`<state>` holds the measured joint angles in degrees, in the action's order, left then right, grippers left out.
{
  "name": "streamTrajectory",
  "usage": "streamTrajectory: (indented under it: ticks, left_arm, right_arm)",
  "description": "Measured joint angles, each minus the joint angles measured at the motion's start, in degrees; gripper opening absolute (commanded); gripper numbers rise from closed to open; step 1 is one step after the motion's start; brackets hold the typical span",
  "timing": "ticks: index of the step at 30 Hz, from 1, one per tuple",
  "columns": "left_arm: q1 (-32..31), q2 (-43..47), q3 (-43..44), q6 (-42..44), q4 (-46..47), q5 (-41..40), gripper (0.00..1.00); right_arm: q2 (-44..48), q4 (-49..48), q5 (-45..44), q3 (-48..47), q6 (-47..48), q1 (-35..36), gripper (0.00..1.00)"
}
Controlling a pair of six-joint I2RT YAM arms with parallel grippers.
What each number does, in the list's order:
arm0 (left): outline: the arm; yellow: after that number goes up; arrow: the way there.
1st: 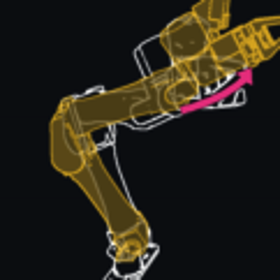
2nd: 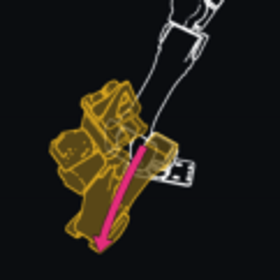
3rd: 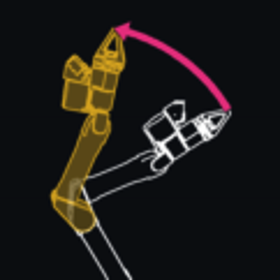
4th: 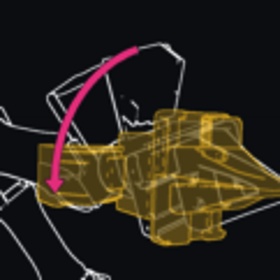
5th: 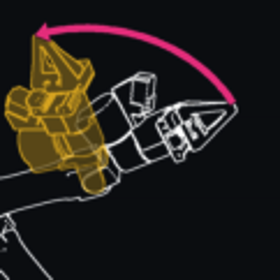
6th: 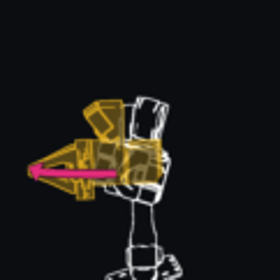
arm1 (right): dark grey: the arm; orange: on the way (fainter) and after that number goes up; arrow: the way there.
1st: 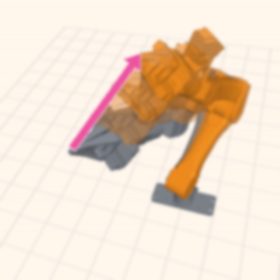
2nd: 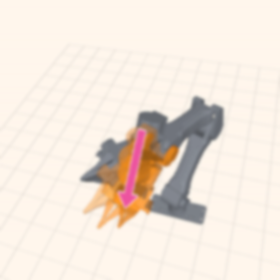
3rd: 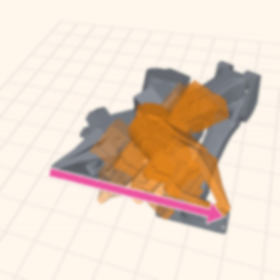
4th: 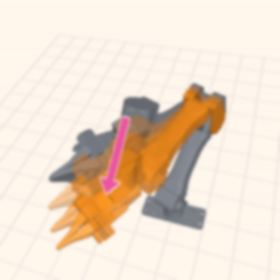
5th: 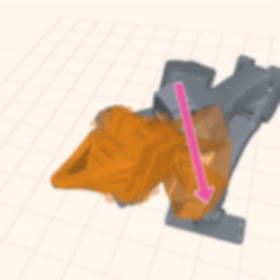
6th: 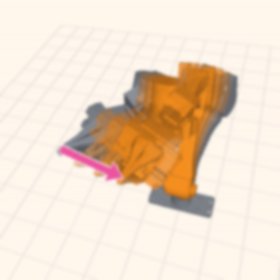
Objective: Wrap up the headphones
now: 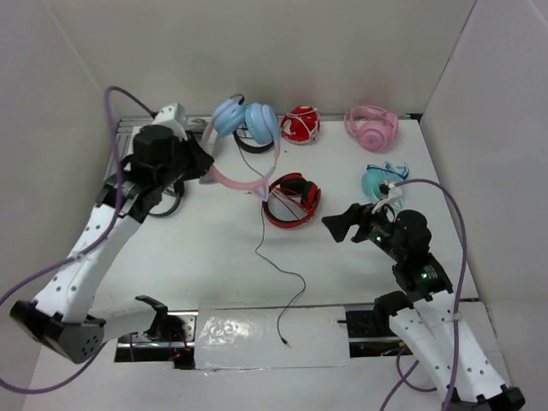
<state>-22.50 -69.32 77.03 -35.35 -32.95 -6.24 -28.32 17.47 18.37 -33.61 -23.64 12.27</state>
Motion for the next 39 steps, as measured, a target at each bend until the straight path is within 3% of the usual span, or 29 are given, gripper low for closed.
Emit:
streamTrajectory:
  ticks: [1,6,11,17,22,32,34,35,37,38,39]
  left_arm:
    - [-0.11,1.92,1.33,1.36,0.87,0.59,0.0]
    - [-0.9,6.12,10.1,6.56,1.07,4.72,0.0]
    - [-2.49,5.27,19.91,8.79,-0.85,8.96,0.0]
    - [-3.13,3.39,27.82,9.81,-3.69,10.75,0.0]
    - [-3.34,3.39,29.62,9.92,-5.77,11.56,0.0]
    - [-3.69,3.17,33.46,9.68,-8.46,15.04,0.0]
    - [-3.76,3.15,34.56,9.62,-9.35,15.96,0.0]
    - [-3.8,3.15,35.06,9.62,-9.51,16.46,0.0]
    - [-3.91,3.3,35.58,9.55,-9.44,17.35,0.0]
    - [-3.96,3.41,35.58,9.51,-9.4,17.73,0.0]
    - [-3.98,3.5,35.58,9.53,-9.42,17.97,0.0]
  right_arm:
    - [0.07,-0.98,-0.24,0.15,0.72,0.85,1.0]
    - [-2.75,-8.94,-12.33,2.56,5.51,27.58,1.0]
    - [-19.3,-20.92,-29.22,2.19,12.24,50.38,1.0]
    - [-36.3,-35.67,-32.96,2.25,15.17,52.89,1.0]
    - [-50.03,-51.28,-35.93,2.23,16.31,53.33,1.0]
    - [-68.02,-72.54,-43.65,-4.7,19.47,52.02,0.99]
    - [-70.66,-74.77,-44.39,-7.41,20.24,51.28,0.86]
    - [-71.49,-75.34,-44.46,-8.5,20.55,50.9,0.64]
    - [-72.32,-75.45,-43.36,-10.23,20.94,50.25,0.43]
    - [-72.37,-75.38,-42.8,-10.71,20.92,50.03,0.27]
    - [-72.3,-75.32,-42.1,-10.95,20.81,49.92,0.19]
